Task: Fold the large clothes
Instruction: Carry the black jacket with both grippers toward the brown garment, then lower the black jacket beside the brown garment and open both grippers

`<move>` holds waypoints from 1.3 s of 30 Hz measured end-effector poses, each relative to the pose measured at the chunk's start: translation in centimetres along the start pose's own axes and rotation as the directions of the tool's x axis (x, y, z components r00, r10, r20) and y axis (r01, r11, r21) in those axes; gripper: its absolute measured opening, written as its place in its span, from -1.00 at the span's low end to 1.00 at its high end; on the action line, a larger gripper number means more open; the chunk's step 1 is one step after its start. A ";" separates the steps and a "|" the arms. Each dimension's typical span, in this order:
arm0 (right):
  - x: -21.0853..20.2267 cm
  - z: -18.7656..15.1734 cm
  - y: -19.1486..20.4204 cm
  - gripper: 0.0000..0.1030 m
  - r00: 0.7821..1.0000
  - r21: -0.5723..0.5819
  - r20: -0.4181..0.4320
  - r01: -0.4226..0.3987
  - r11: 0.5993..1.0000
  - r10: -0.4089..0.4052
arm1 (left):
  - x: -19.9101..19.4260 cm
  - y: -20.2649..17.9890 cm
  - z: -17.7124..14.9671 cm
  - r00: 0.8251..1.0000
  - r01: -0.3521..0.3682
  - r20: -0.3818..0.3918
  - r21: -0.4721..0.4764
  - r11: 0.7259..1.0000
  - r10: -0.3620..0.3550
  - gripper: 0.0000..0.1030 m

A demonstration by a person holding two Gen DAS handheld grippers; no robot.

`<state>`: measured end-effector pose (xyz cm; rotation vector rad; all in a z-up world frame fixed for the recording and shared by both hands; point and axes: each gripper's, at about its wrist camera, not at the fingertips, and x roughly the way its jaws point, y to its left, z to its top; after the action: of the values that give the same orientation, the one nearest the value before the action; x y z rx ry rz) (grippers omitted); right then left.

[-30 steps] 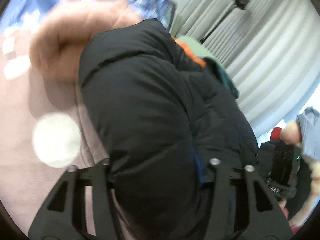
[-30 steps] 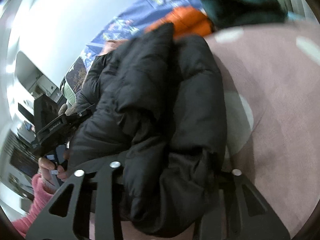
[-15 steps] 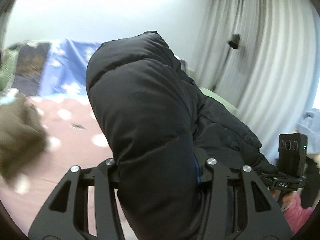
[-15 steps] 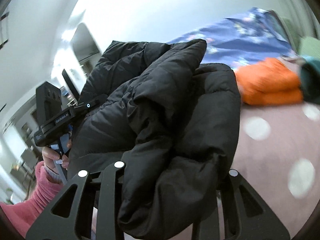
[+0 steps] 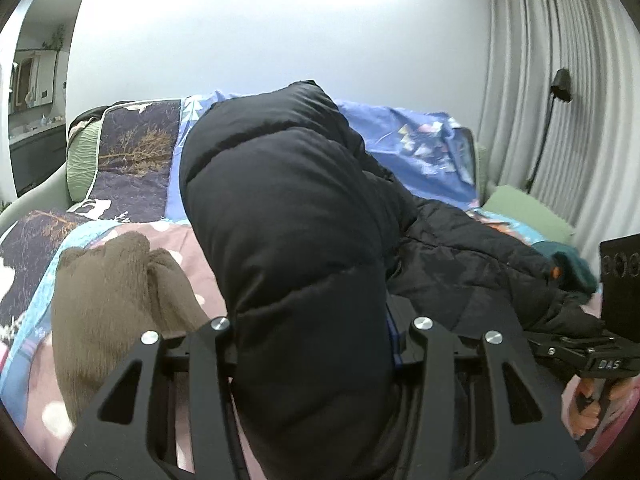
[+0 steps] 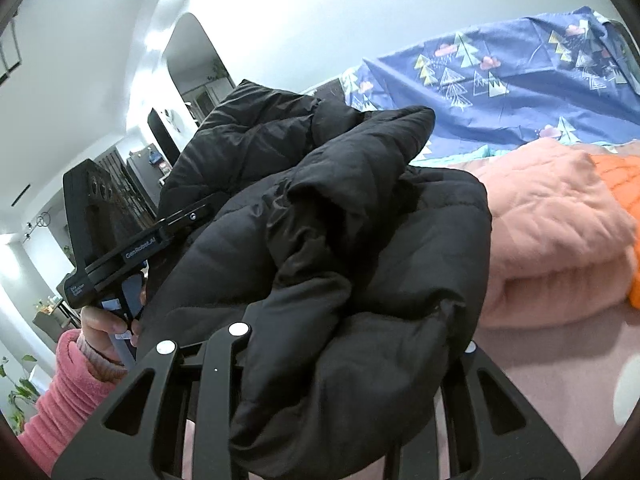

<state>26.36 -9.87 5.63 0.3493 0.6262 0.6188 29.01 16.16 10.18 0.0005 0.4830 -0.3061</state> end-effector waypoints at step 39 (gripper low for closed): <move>-1.4 -8.9 -0.7 0.30 0.929 -0.052 -0.042 0.367 0.929 -0.369 | 6.3 1.3 -7.0 0.960 -0.234 -0.140 0.084 0.969 0.244 0.85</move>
<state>20.10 -10.26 -0.91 0.1680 0.7048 0.2800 31.44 16.09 1.00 0.1468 0.6151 -0.0837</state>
